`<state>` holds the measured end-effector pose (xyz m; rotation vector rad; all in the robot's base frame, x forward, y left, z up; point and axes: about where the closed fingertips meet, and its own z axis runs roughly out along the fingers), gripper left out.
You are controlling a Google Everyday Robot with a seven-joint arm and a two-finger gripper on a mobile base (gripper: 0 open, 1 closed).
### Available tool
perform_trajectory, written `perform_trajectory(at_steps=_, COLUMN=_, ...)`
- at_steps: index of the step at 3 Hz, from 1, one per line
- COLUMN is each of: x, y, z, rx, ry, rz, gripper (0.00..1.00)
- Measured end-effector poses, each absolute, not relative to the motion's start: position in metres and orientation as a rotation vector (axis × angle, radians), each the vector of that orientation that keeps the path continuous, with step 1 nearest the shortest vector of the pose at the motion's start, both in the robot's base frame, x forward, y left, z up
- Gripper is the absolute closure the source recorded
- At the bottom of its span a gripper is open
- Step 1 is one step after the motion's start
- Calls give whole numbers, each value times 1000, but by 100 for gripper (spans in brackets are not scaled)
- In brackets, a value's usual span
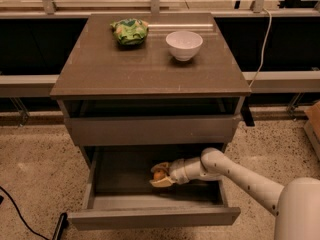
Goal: Place orange into middle drawer
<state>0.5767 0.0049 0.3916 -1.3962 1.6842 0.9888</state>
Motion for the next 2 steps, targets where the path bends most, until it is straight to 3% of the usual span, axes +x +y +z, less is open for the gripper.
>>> perform_trajectory(at_steps=1, x=576, y=7, z=391, rx=-1398, ry=1682, rz=994, gripper=11)
perform_trajectory(at_steps=2, x=575, y=9, z=390, rx=-1400, ry=1681, rz=998, gripper=0)
